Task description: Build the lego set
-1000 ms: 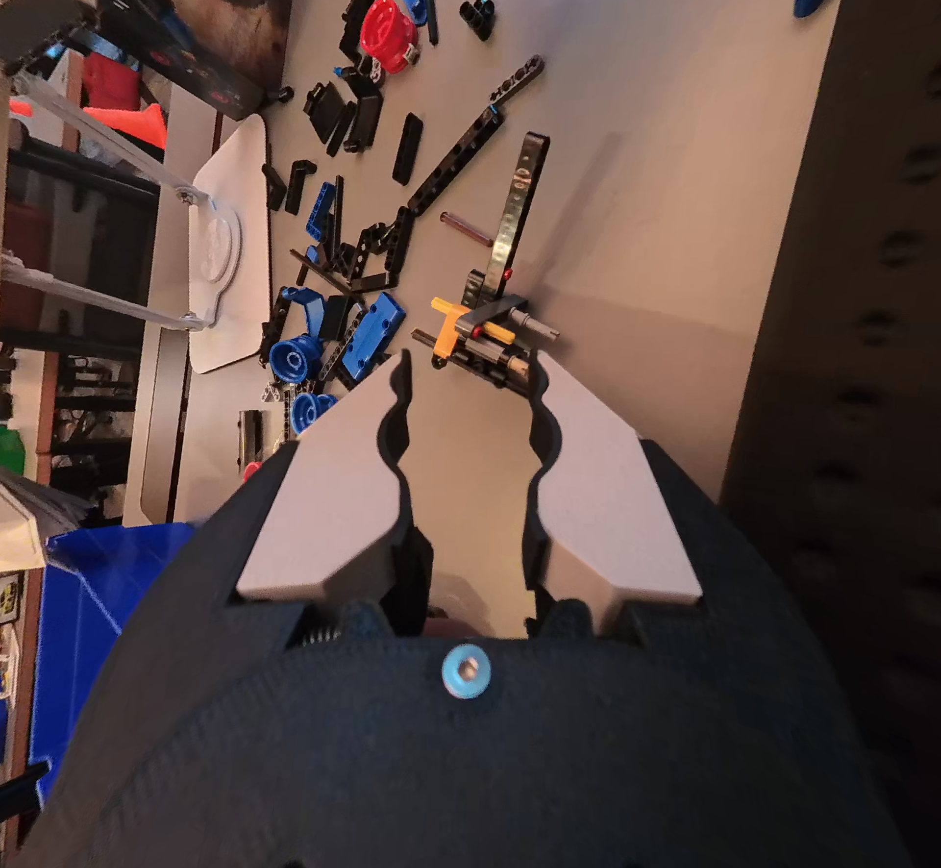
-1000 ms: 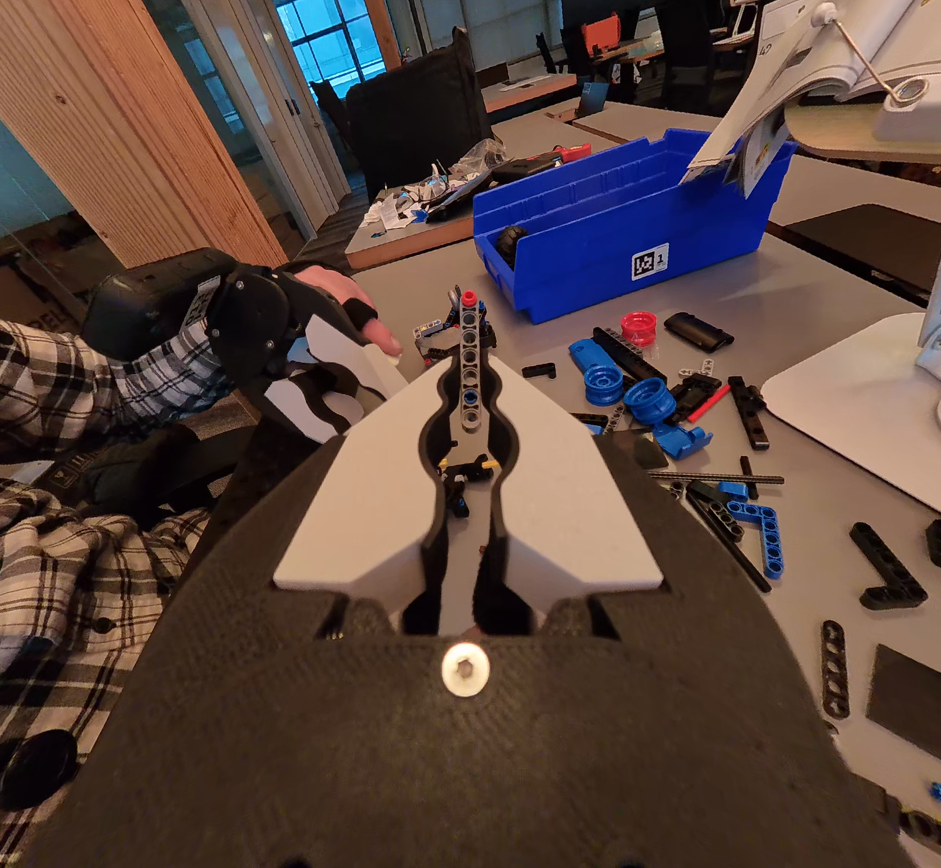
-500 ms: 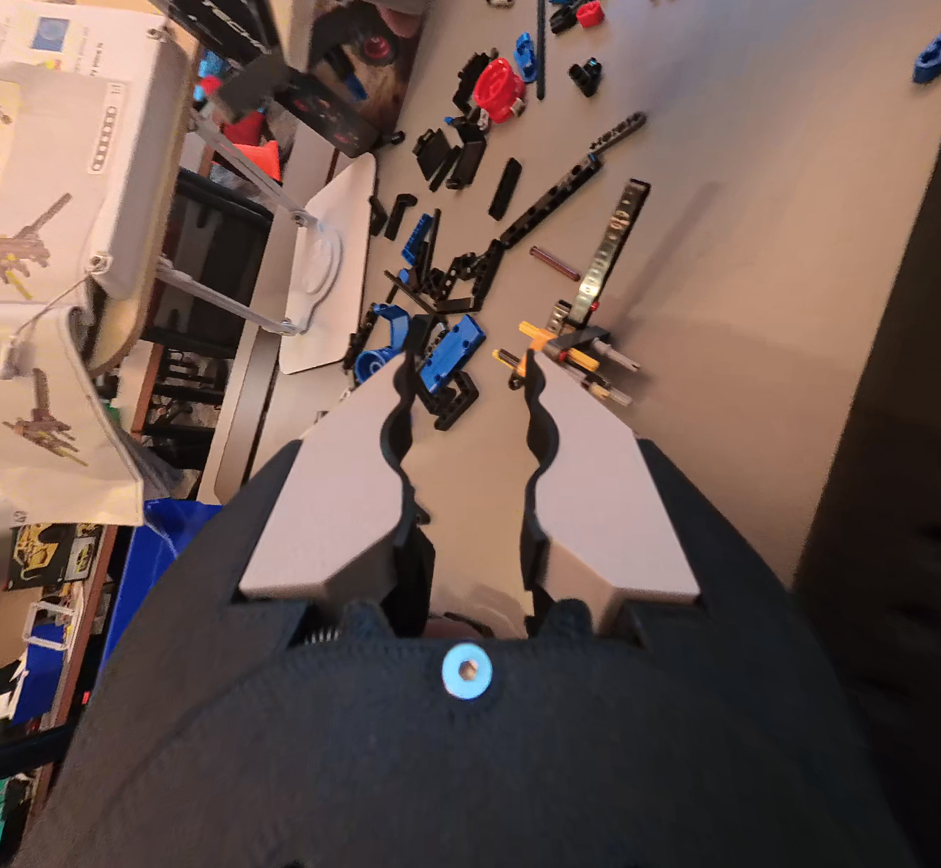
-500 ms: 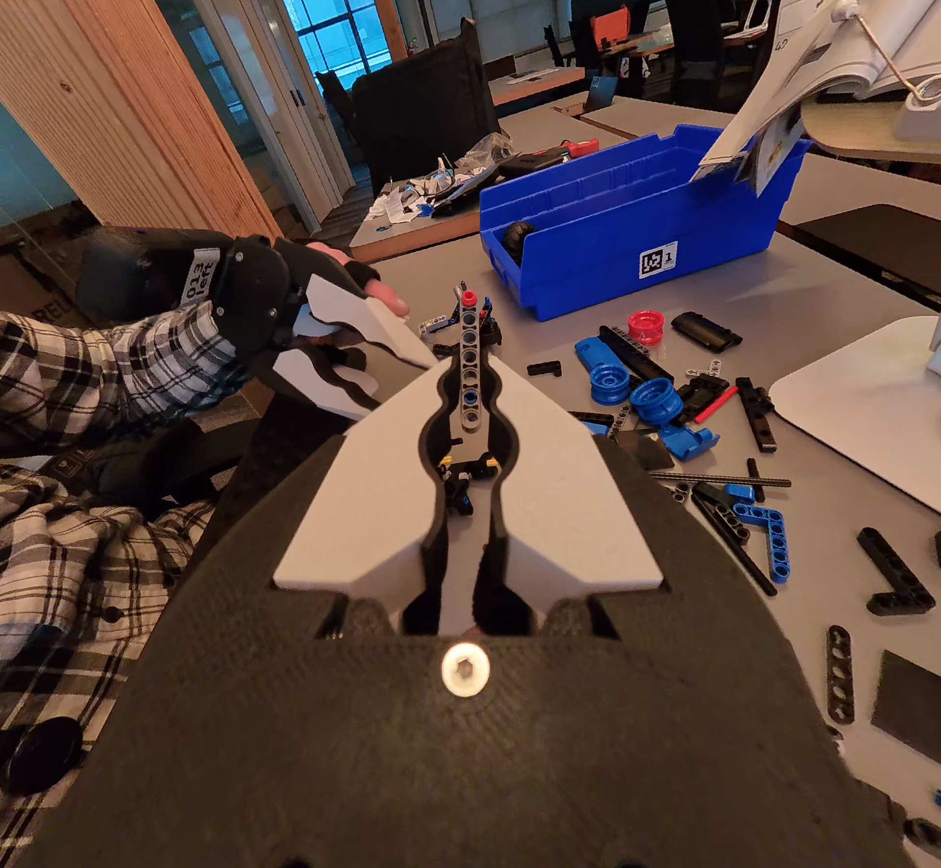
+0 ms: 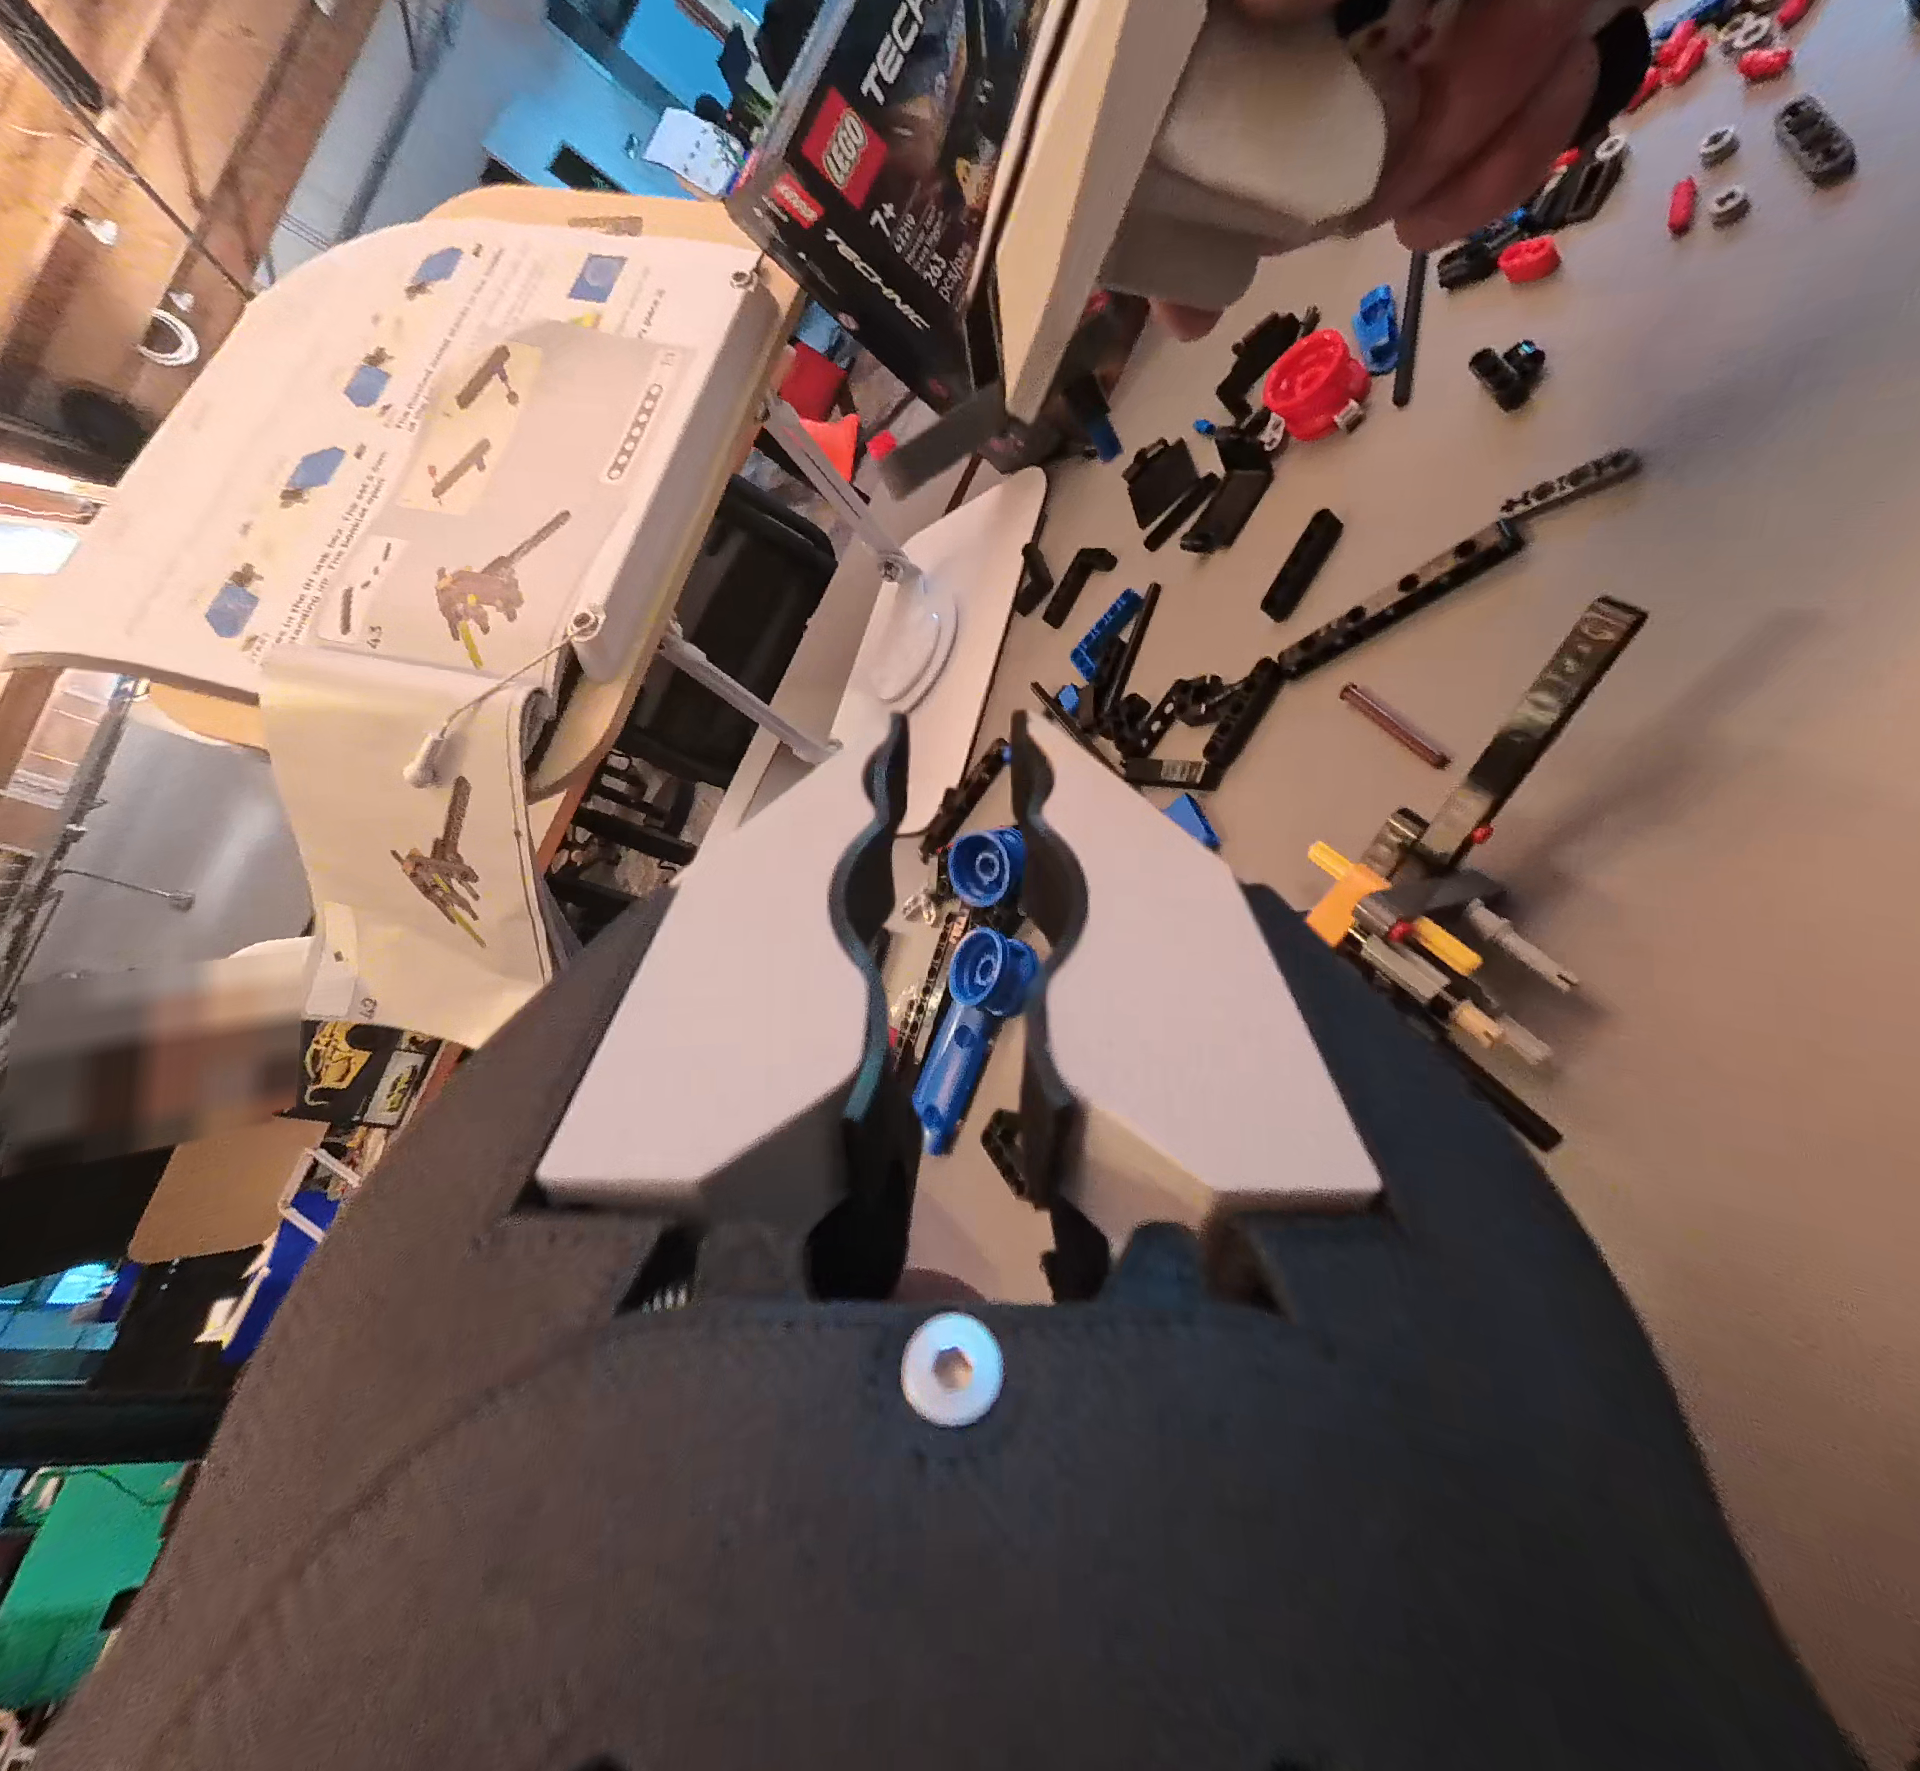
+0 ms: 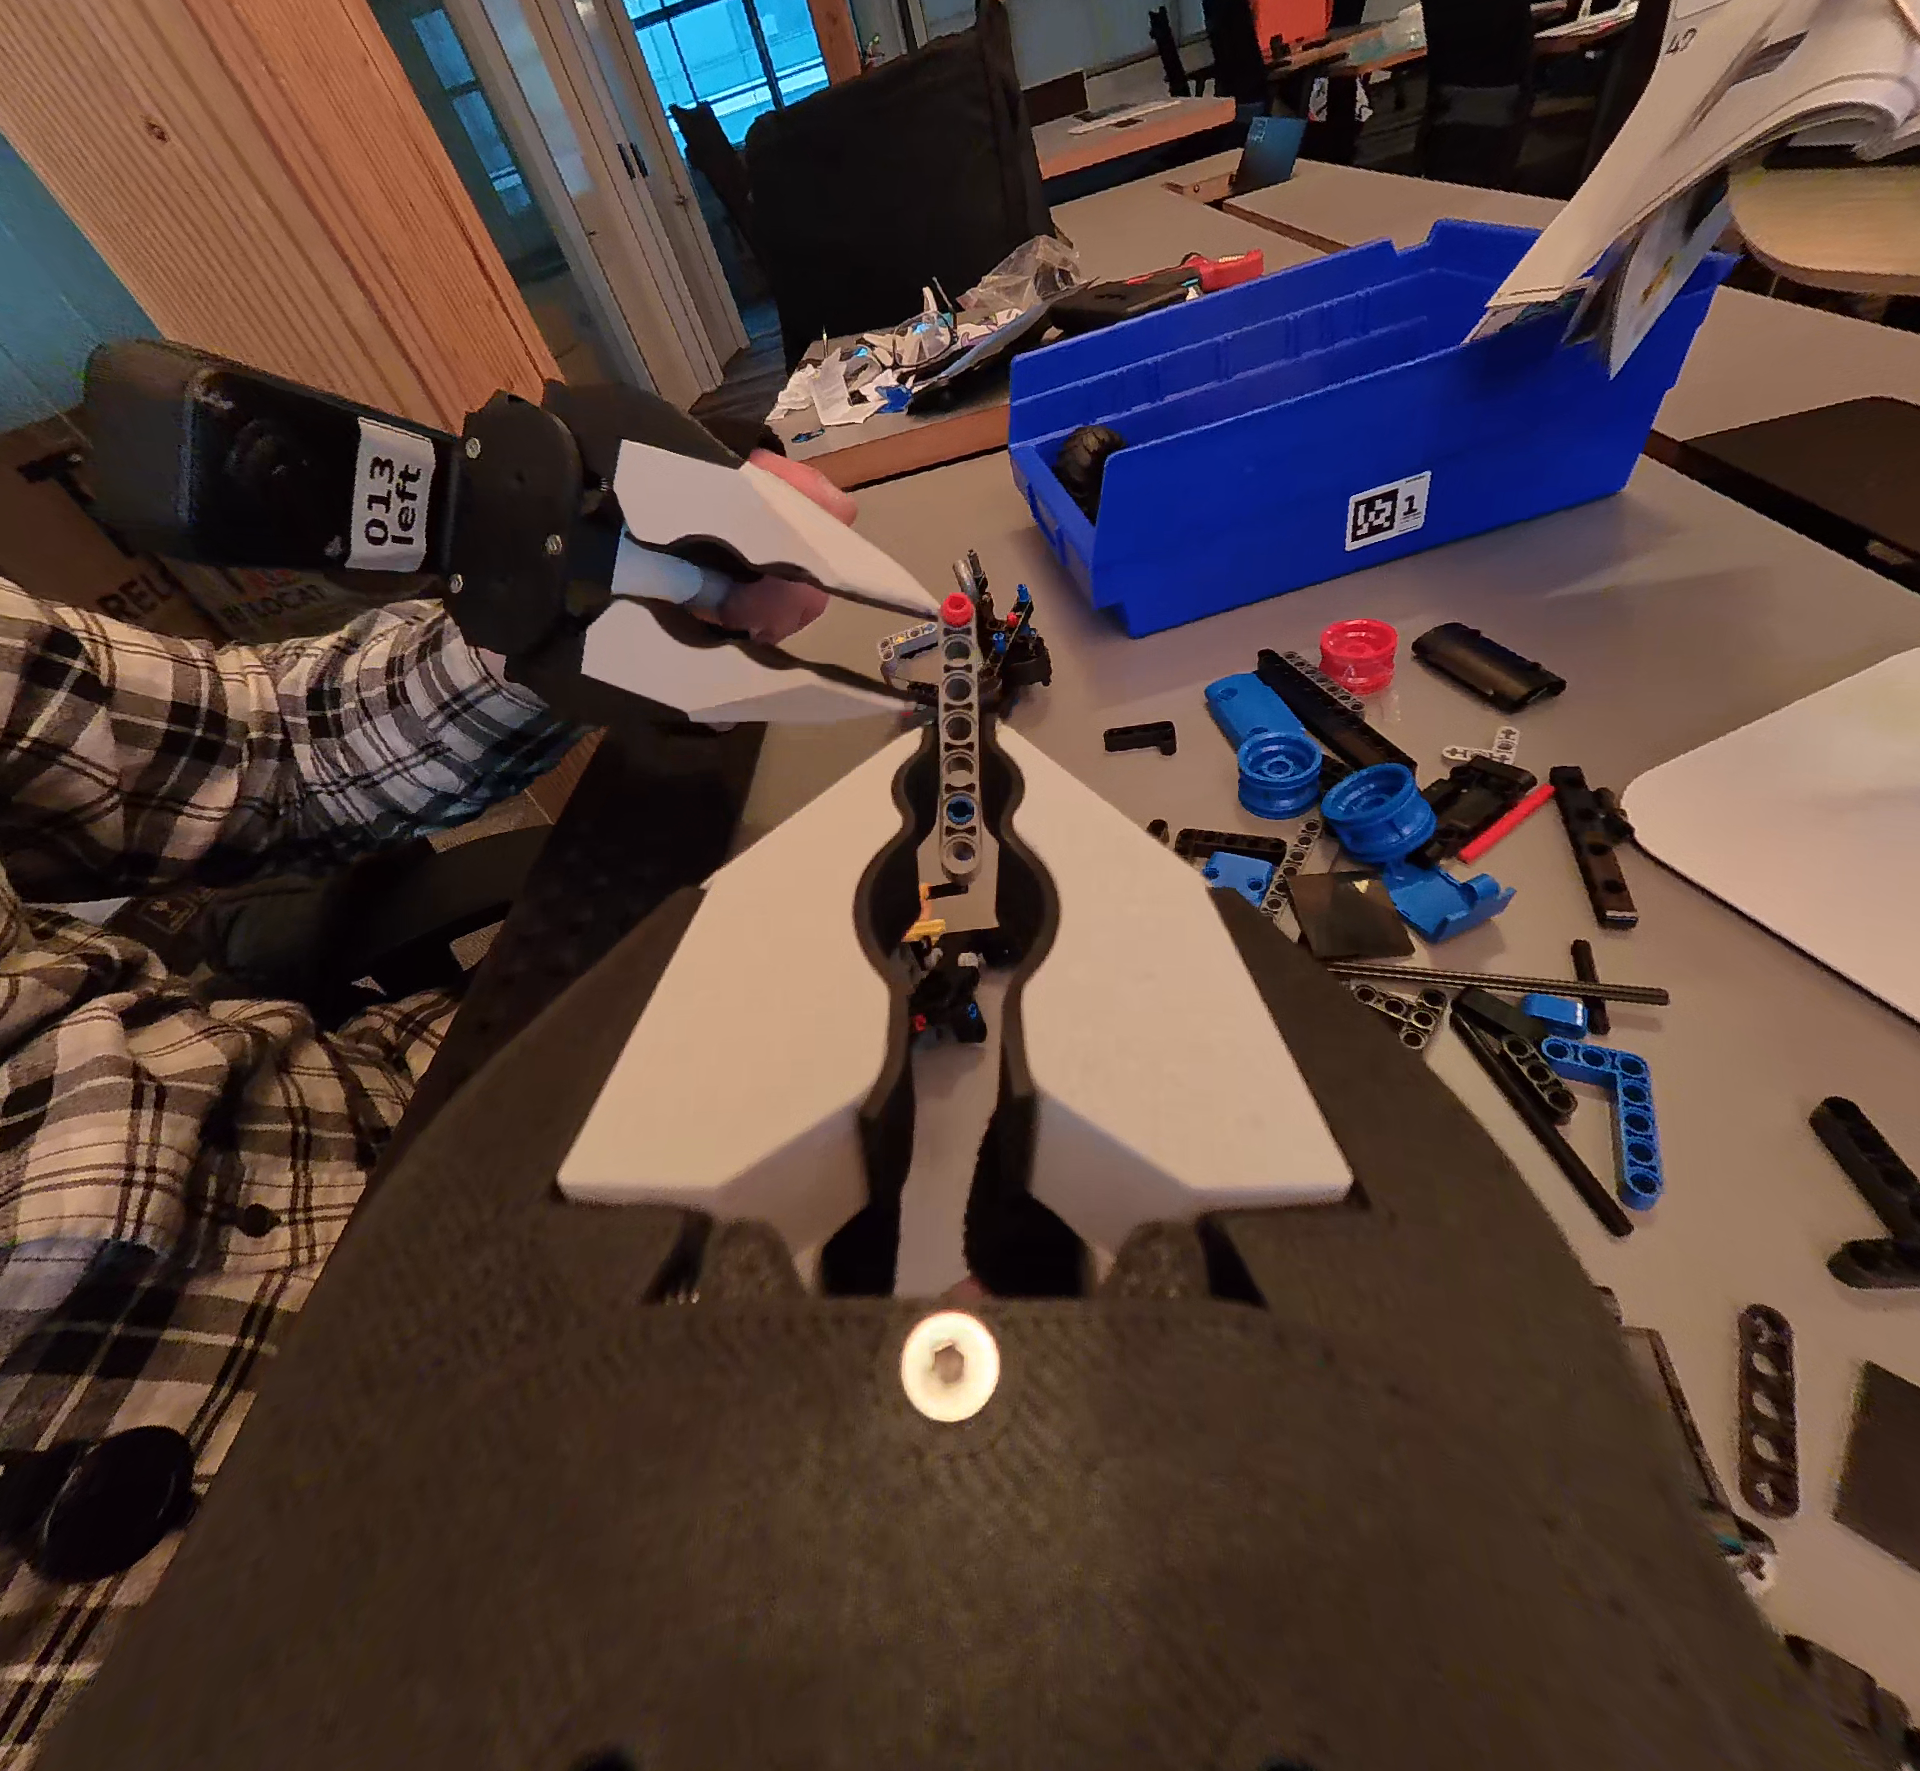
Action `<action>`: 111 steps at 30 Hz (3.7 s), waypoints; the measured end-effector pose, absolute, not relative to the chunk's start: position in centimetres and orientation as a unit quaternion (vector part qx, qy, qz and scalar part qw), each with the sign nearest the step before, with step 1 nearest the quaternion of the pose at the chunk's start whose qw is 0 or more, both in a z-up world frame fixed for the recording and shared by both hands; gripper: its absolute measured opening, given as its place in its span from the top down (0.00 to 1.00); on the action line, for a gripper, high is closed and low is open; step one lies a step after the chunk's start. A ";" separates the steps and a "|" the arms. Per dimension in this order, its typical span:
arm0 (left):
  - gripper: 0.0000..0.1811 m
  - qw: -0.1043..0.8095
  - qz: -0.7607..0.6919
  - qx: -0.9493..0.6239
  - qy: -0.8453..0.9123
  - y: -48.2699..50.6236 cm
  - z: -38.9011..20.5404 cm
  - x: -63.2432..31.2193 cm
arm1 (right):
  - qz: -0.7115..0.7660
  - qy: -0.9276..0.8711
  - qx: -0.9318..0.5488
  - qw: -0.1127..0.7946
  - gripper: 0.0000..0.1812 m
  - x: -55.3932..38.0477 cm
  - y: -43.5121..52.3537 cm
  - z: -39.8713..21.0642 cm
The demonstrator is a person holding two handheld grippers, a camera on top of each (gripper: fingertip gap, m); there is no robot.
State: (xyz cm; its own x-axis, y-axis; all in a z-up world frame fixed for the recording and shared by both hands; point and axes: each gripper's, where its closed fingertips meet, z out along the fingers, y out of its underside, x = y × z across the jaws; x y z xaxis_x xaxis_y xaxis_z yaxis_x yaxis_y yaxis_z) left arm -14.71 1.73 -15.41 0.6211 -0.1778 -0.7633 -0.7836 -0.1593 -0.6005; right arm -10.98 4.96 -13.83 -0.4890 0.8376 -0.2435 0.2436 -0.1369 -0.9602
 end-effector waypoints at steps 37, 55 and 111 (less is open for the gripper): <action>0.86 0.614 0.322 -0.637 0.337 2.9 -14.9 -14.6 | 0.587 -0.635 -0.450 0.222 0.98 -11.6 3.5 -15.9; 0.85 0.594 0.243 -0.692 0.331 0.4 -15.6 -13.6 | 0.544 -0.690 -0.422 0.223 0.98 -11.4 1.5 -17.4; 0.94 0.610 0.011 -0.747 0.265 0.1 -17.5 -11.9 | 0.507 -0.732 -0.385 0.243 0.98 -11.4 0.0 -18.3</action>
State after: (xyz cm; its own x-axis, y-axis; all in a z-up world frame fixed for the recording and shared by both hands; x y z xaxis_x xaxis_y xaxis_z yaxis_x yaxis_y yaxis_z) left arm -11.93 0.10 -17.53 0.8597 -0.3814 -0.3398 -0.4090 -0.1156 -0.9052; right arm -11.37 -0.02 -18.29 -0.5851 0.8102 -0.0353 0.3180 0.1891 -0.9291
